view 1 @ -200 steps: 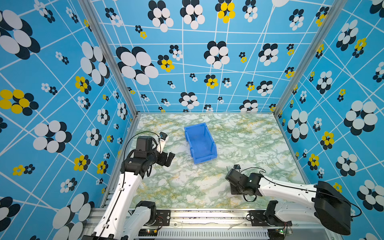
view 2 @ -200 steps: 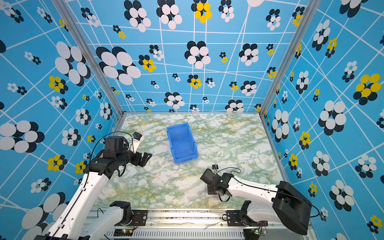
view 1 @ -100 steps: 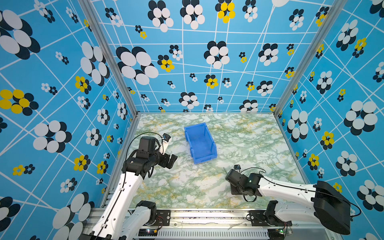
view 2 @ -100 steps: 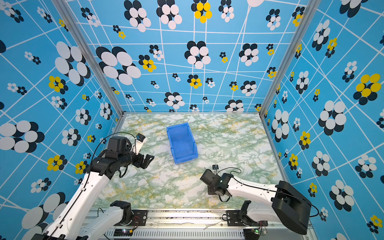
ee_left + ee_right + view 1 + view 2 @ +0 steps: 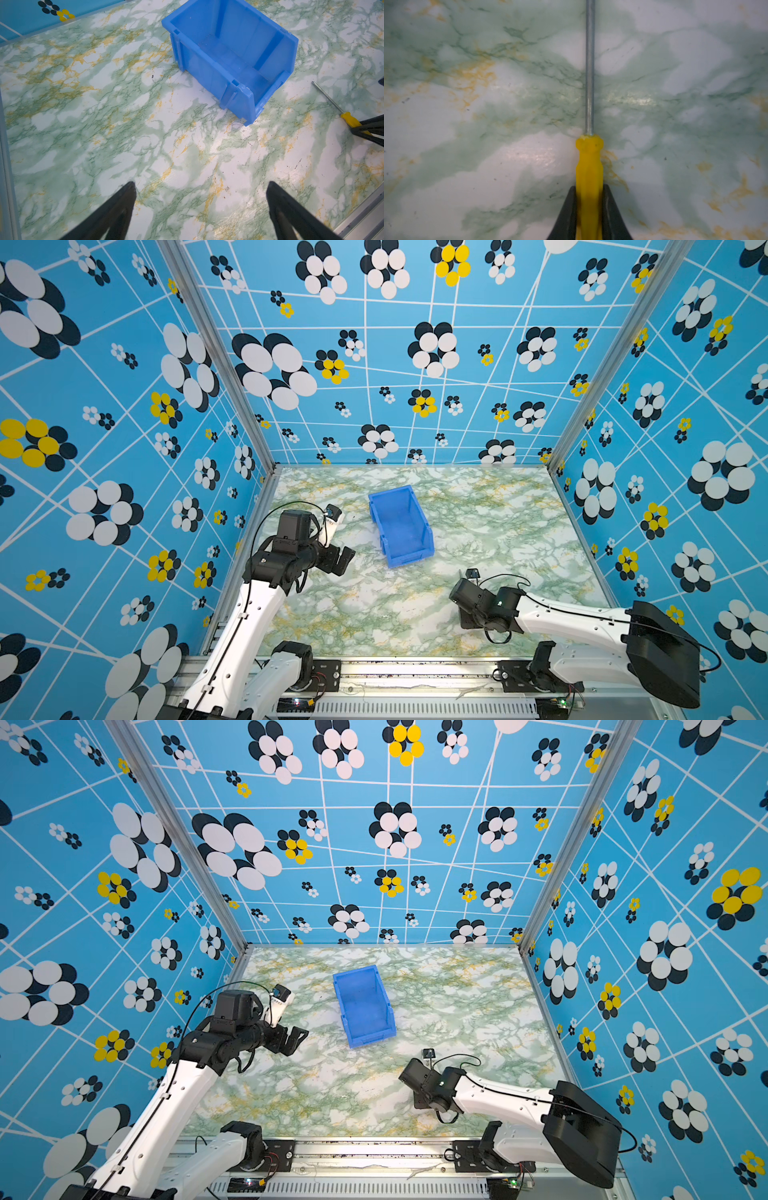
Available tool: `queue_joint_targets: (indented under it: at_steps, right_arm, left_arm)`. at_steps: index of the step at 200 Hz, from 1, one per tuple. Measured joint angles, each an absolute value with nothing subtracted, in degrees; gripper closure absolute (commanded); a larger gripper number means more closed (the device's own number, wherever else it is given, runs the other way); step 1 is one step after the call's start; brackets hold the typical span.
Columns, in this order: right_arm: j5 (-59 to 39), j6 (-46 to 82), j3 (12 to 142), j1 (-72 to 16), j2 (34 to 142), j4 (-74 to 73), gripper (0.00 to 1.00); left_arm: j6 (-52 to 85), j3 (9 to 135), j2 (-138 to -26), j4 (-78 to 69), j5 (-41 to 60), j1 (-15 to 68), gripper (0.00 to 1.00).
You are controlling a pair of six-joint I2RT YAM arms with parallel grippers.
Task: Put the screwdriver in the bin
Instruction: 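Close the right gripper on the yellow screwdriver handle and lift it, then carry the screwdriver with the right gripper over the blue bin and lower it inside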
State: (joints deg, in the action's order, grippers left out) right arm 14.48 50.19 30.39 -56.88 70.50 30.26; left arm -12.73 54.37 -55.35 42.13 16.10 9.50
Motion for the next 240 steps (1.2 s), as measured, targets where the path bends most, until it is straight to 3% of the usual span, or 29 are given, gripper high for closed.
queue_joint_targets:
  at_steps: [77, 122, 167, 240]
  right_arm:
    - [16.08, 48.95, 30.13, -56.99, 59.7, 36.01, 0.87]
    - [17.58, 44.23, 39.79, -56.51, 58.52, 41.91, 0.88]
    - [17.45, 37.63, 54.89, -54.06, 66.59, 44.47, 0.88]
    - [12.64, 26.06, 80.55, -50.28, 91.02, 44.64, 0.88]
  left_arm:
    - [-11.53, 55.7, -58.81, 43.16, 16.51, 8.25, 0.01]
    - [-11.11, 56.42, -58.35, 43.59, 17.39, 8.25, 0.01]
    - [-10.55, 56.66, -57.84, 43.92, 15.42, 8.25, 0.01]
    - [-10.72, 59.96, -57.14, 46.35, 18.83, 8.27, 0.01]
